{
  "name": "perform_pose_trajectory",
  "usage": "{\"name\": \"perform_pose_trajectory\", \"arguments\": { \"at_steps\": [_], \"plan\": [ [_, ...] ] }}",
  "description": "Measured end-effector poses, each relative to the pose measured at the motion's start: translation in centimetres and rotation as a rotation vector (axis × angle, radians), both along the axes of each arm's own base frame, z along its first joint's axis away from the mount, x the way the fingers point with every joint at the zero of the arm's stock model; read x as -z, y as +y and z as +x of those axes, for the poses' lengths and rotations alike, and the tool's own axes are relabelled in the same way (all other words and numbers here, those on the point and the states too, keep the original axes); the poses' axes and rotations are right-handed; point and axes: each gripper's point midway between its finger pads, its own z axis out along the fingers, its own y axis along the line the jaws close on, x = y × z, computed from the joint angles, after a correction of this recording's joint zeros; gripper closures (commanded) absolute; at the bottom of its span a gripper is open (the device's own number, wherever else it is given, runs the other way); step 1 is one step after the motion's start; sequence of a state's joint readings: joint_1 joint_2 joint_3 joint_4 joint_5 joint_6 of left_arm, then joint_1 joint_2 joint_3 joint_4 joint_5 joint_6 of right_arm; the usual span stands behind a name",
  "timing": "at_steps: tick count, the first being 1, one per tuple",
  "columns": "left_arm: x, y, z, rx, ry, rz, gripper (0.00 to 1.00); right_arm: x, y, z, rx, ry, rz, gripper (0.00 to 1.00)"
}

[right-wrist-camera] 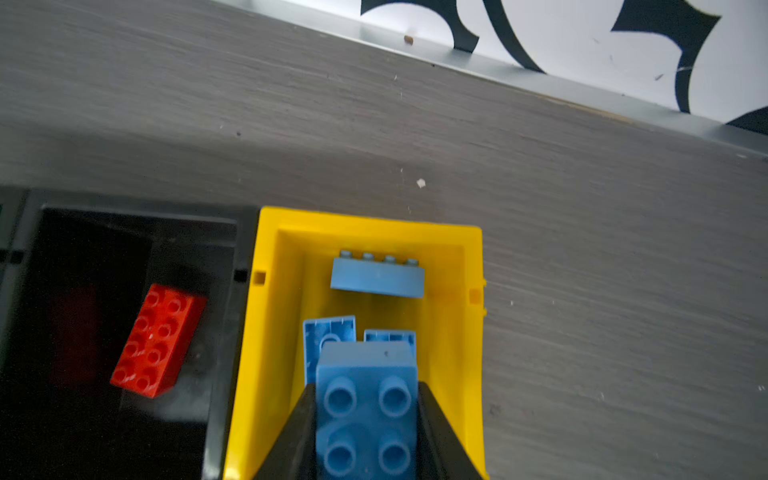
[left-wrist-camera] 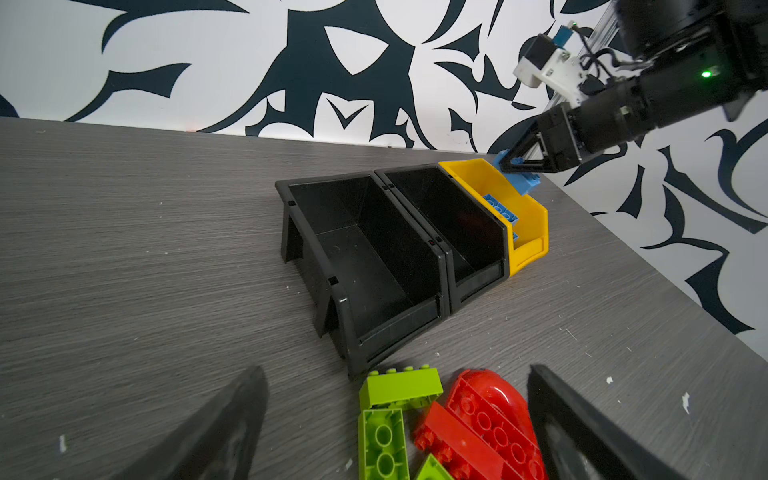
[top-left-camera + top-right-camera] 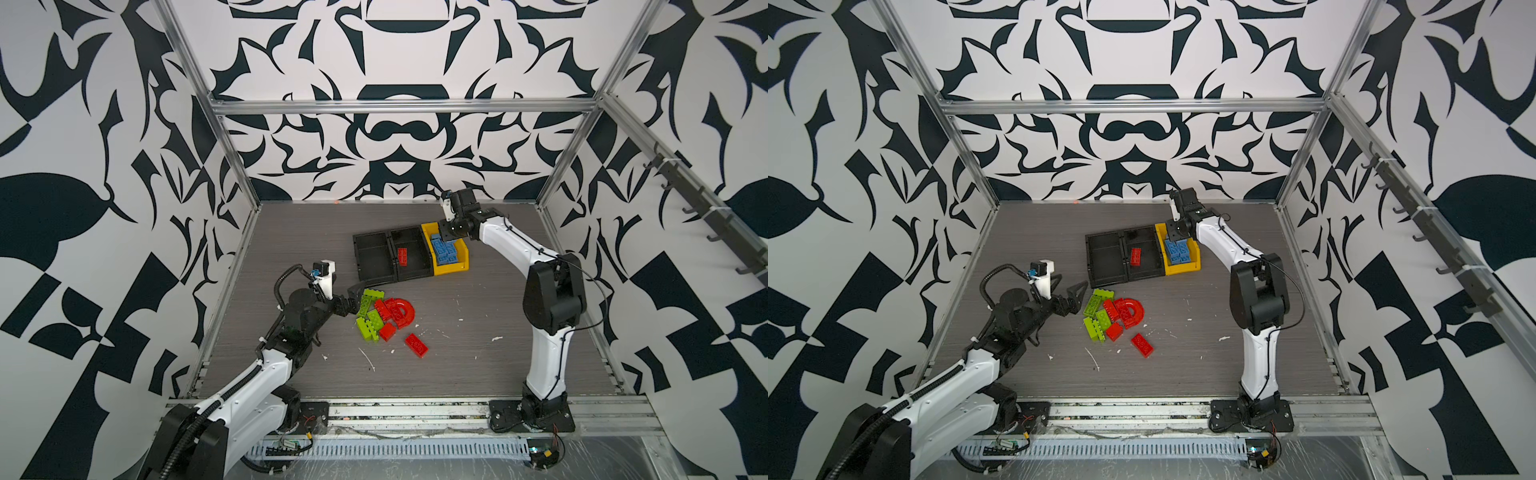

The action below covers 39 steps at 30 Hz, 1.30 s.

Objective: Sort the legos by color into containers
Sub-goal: 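Carry the blue brick with the right gripper and release it into the yellow bin, then move the right gripper back to the pile above a red 2x4 brick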

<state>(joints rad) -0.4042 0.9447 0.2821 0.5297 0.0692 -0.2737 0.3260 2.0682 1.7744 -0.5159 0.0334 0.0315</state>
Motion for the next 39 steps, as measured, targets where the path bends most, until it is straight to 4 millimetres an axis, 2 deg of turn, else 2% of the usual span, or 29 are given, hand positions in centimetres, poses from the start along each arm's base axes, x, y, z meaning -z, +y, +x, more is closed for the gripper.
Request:
{"name": "perform_pose_trajectory", "arguments": {
  "at_steps": [5, 17, 19, 21, 23, 26, 28, 31, 34, 37, 39],
  "plan": [
    [0.0, 0.0, 0.0, 0.002, 0.001, -0.001, 0.00, 1.2, -0.2, 1.7, 0.004, 0.029, -0.013, 0.67],
    [0.1, -0.1, 0.0, -0.001, 0.010, -0.012, 0.00, 4.1, -1.1, 1.1, 0.022, 0.122, -0.037, 0.64],
    [0.1, -0.1, 0.0, -0.001, 0.010, -0.012, 0.00, 4.4, -1.1, 1.0, 0.026, 0.127, -0.036, 0.51],
    [0.1, -0.1, 0.0, -0.001, 0.010, -0.013, 0.00, 4.4, -1.1, 1.0, 0.030, 0.129, -0.032, 0.43],
    [0.1, -0.1, 0.0, -0.001, 0.010, -0.013, 0.00, 4.2, -1.0, 1.1, 0.030, 0.127, -0.029, 0.40],
    [0.1, -0.1, 0.0, -0.001, 0.010, -0.013, 0.00, 3.9, -0.9, 1.0, 0.029, 0.125, -0.020, 0.40],
    [0.1, -0.1, 0.0, -0.001, 0.010, -0.013, 0.00, 3.2, -0.7, 0.8, 0.025, 0.116, -0.007, 0.40],
    [0.0, 0.0, 0.0, -0.001, 0.007, -0.014, 0.00, 1.1, -0.6, -0.9, 0.010, 0.097, 0.027, 0.40],
    [0.0, 0.0, 0.0, -0.001, 0.006, -0.014, 0.00, -2.5, -0.3, -3.5, -0.019, 0.044, 0.083, 0.40],
    [0.0, 0.0, 0.0, -0.002, 0.006, -0.015, 0.00, -6.2, 0.9, -7.0, -0.072, -0.038, 0.204, 0.40],
    [0.0, -0.1, 0.0, -0.001, 0.007, -0.016, 0.00, -7.7, 1.7, -10.4, -0.110, -0.085, 0.284, 0.39]
  ]
}}
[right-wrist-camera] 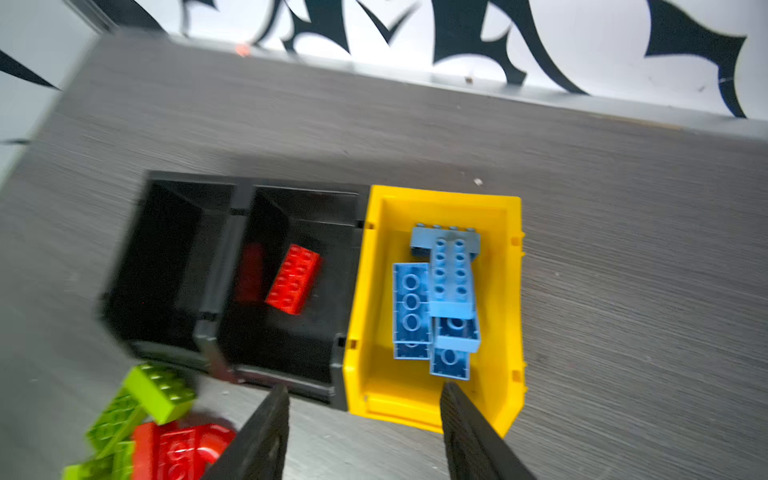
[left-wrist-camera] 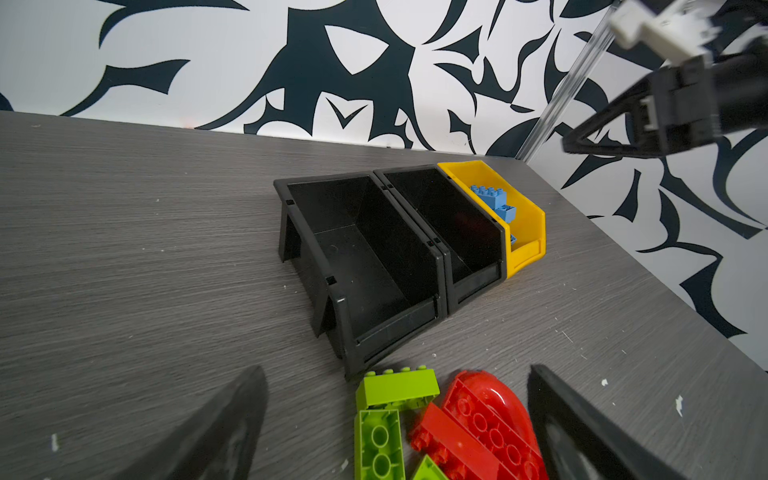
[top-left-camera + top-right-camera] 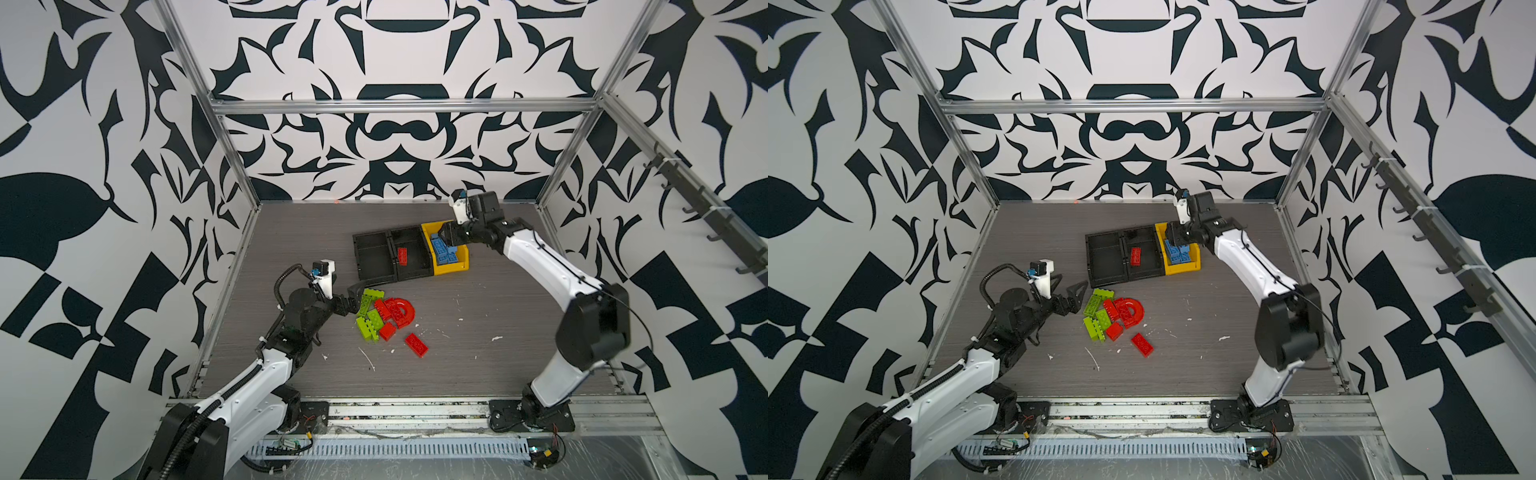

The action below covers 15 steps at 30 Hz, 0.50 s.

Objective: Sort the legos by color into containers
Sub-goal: 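Move the right gripper back to the pile above a red 2x4 brick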

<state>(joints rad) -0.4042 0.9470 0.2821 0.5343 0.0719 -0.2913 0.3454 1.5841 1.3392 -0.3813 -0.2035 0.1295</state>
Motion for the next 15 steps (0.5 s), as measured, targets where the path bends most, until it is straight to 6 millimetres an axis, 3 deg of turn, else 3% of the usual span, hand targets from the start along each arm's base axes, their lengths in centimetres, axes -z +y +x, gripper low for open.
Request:
{"name": "perform_pose_trajectory", "arguments": {
  "at_steps": [3, 9, 12, 15],
  "plan": [
    [0.0, 0.0, 0.0, -0.001, 0.000, -0.001, 0.00, -0.4, 1.3, -5.1, -0.067, -0.031, 0.058, 0.40],
    [1.2, -0.2, 0.3, 0.002, 0.030, 0.010, 0.00, 0.9, 4.6, -13.8, -0.239, -0.034, 0.051, 0.39],
    [2.1, -0.4, 0.4, 0.010, 0.062, 0.015, 0.00, 1.4, 5.3, -17.2, -0.305, -0.040, 0.039, 0.39],
    [2.4, -0.6, 0.3, 0.019, 0.074, 0.014, 0.00, 2.0, 5.0, -19.1, -0.322, -0.033, 0.009, 0.39]
  ]
}}
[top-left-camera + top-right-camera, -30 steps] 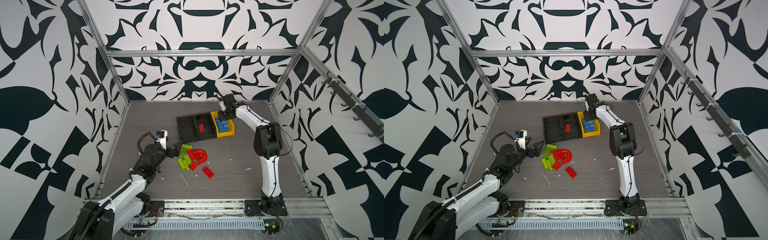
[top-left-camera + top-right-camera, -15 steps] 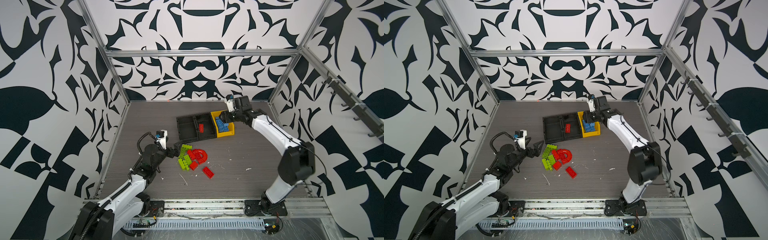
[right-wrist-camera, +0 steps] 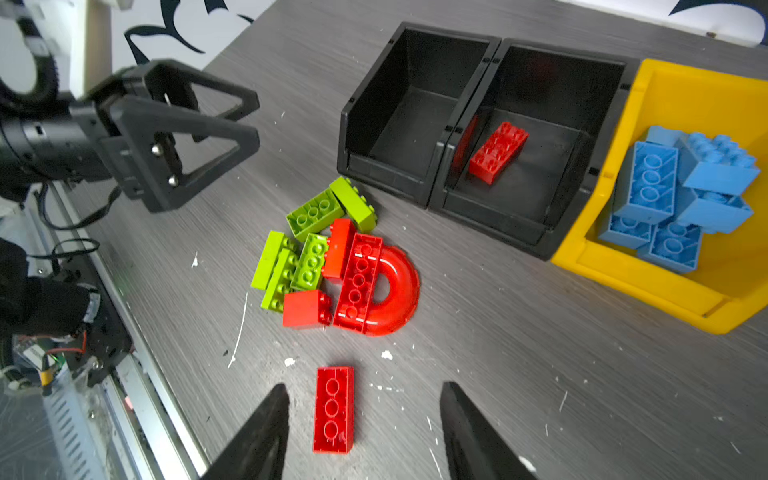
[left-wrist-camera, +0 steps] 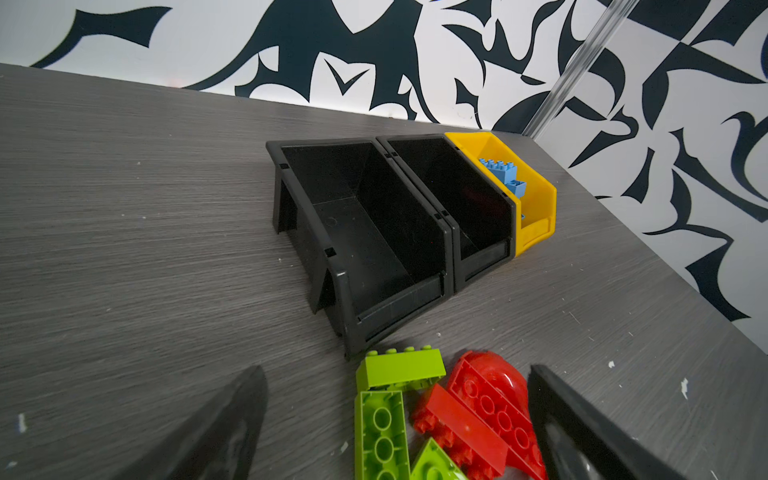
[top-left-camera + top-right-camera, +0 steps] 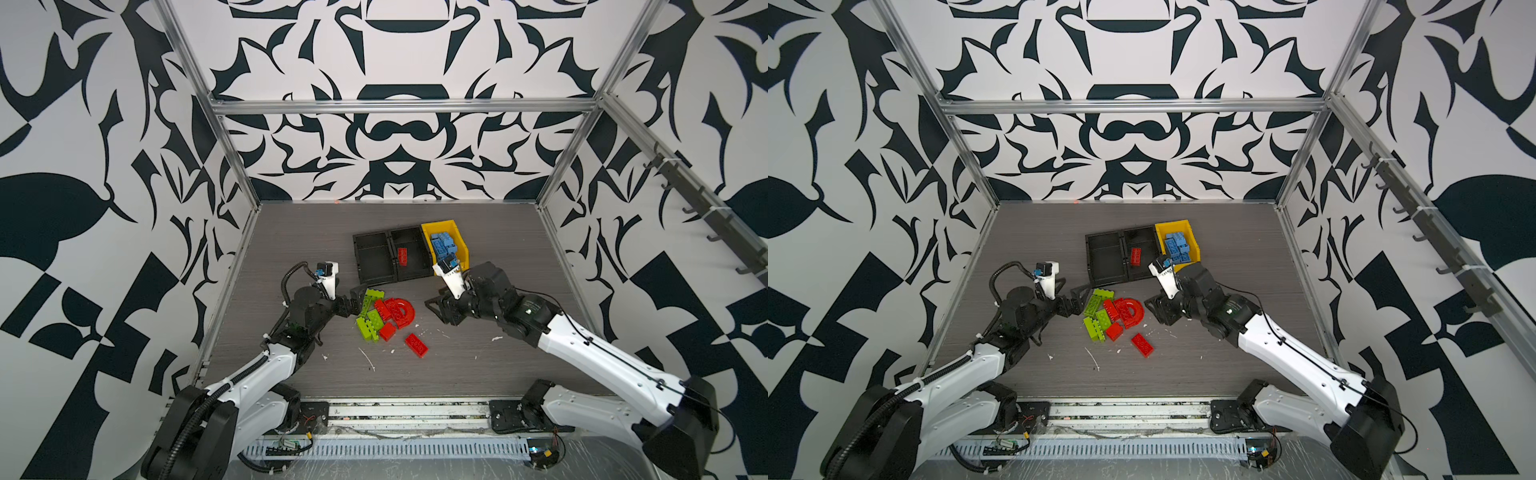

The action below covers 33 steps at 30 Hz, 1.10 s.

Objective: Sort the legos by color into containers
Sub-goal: 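Move the right gripper back to the pile above a red 2x4 brick, then lower the right gripper onto the red brick and close on it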

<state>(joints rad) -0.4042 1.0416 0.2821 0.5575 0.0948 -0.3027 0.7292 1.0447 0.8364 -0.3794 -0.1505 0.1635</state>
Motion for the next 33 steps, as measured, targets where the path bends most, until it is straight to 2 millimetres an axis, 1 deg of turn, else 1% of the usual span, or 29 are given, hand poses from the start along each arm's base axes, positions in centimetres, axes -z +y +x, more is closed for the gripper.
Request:
{"name": "perform_pose_trajectory", "arguments": {
  "at_steps": [4, 7, 11, 14, 16, 20, 23, 28, 33],
  "plan": [
    [0.3, -0.1, 0.1, 0.006, 0.012, 0.002, 0.00, 1.6, -0.7, -1.3, -0.002, 0.032, -0.073, 0.39],
    [0.5, -0.4, 0.2, 0.014, 0.022, 0.004, 0.00, 2.3, -0.9, -1.8, -0.005, 0.051, -0.108, 0.39],
    [0.6, -0.6, 0.3, 0.022, 0.029, 0.005, 0.00, 3.4, -0.8, -2.1, -0.011, 0.070, -0.149, 0.39],
    [0.5, -0.6, 0.3, 0.027, 0.028, 0.003, 0.00, 4.8, -0.3, -2.4, -0.029, 0.097, -0.191, 0.39],
    [0.5, -0.7, 0.2, 0.030, 0.028, 0.002, 0.00, 6.0, 0.4, -3.0, -0.058, 0.115, -0.226, 0.39],
    [0.5, -0.7, 0.2, 0.032, 0.028, 0.002, 0.00, 7.6, 1.7, -4.5, -0.110, 0.136, -0.279, 0.39],
    [0.4, -0.7, 0.2, 0.032, 0.024, -0.001, 0.00, 8.7, 2.5, -5.3, -0.128, 0.149, -0.309, 0.39],
    [0.3, -0.7, 0.2, 0.031, 0.024, -0.005, 0.00, 11.2, 3.3, -5.5, -0.127, 0.173, -0.369, 0.39],
    [0.3, -0.8, 0.1, 0.034, 0.027, -0.009, 0.00, 13.5, 3.3, -5.4, -0.120, 0.205, -0.427, 0.39]
  ]
}}
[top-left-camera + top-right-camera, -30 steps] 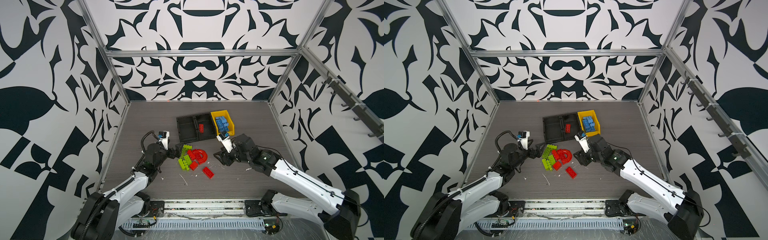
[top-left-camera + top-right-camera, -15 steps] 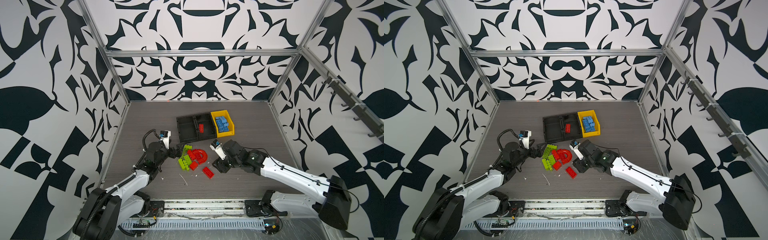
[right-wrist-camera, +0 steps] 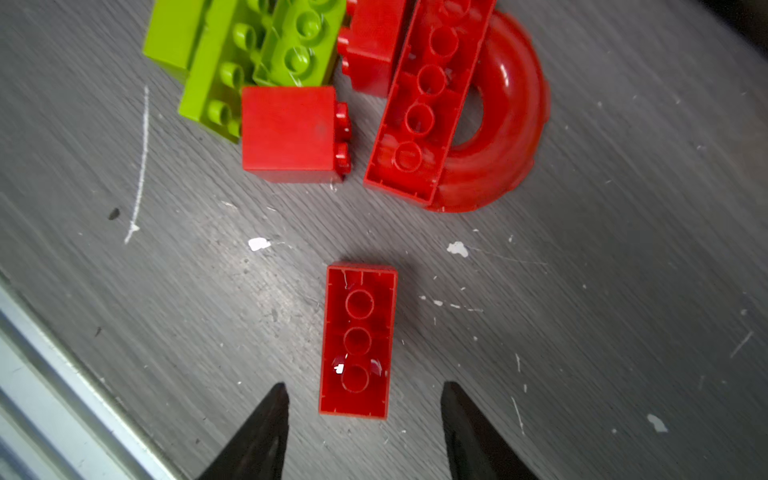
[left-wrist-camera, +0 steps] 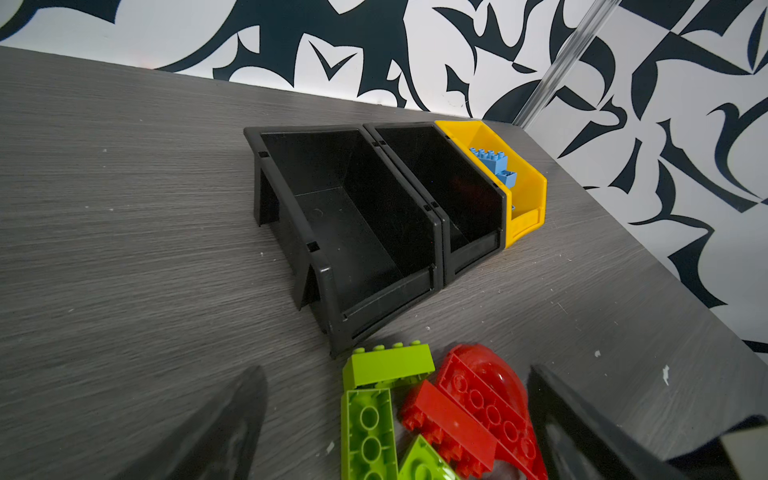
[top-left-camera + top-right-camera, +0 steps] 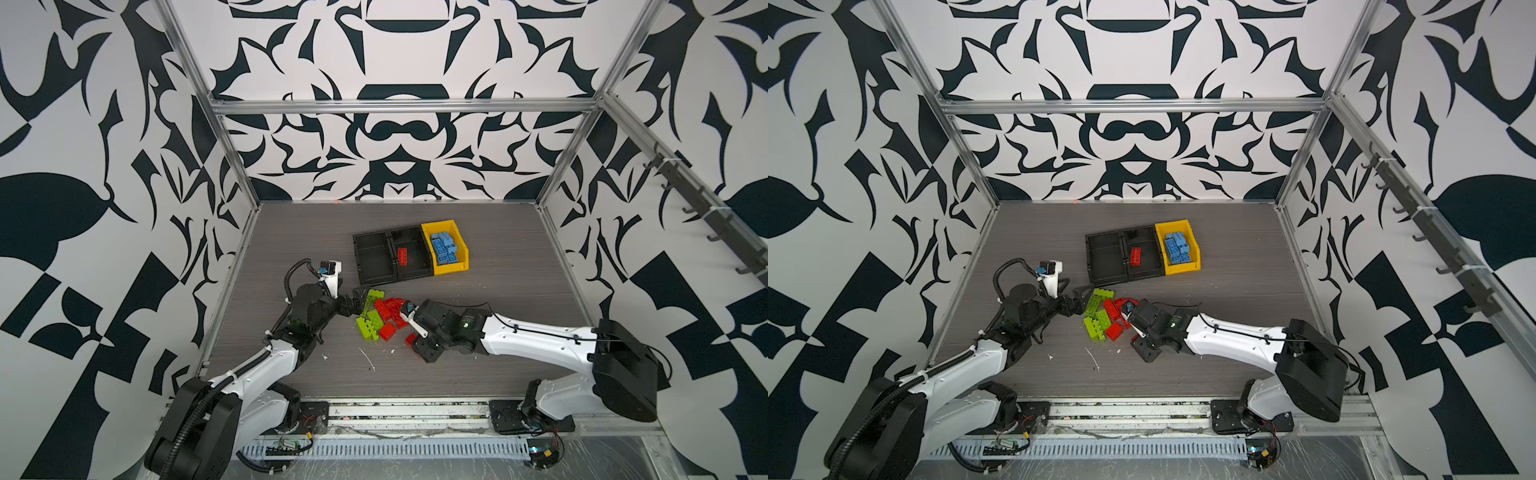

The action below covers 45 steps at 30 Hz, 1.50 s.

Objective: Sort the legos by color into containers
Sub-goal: 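Lower the right gripper onto the red brick and close on it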

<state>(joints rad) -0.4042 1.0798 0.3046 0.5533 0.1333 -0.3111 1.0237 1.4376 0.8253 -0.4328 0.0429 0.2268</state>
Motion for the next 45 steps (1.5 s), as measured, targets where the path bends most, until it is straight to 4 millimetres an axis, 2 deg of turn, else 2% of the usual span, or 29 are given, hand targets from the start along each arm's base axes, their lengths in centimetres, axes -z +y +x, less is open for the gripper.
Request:
{"name": "perform_pose_trajectory", "arguments": {
  "at_steps": [8, 17, 29, 32, 42, 45],
  "plan": [
    [0.0, 0.0, 0.0, 0.002, 0.002, -0.004, 0.00, 1.6, 0.3, 0.4, 0.004, 0.010, -0.029, 0.40],
    [-0.1, -0.1, -0.1, 0.008, 0.004, -0.004, 0.00, 3.8, 0.6, 0.4, 0.010, 0.041, -0.059, 0.50],
    [0.1, -0.1, -0.1, 0.008, 0.009, -0.002, 0.00, 3.7, 0.7, 0.8, 0.020, 0.020, -0.058, 0.68],
    [0.1, -0.1, -0.1, 0.008, 0.009, -0.002, 0.00, 3.5, 0.6, 0.9, 0.023, 0.012, -0.055, 0.69],
    [-0.3, -0.1, -0.1, 0.008, 0.000, -0.006, 0.00, 2.0, 0.4, 1.5, 0.059, -0.025, -0.037, 0.76],
    [-0.3, -0.1, -0.1, 0.008, -0.002, -0.006, 0.00, 0.3, 0.2, 2.2, 0.080, -0.058, -0.025, 0.76]
  ]
}}
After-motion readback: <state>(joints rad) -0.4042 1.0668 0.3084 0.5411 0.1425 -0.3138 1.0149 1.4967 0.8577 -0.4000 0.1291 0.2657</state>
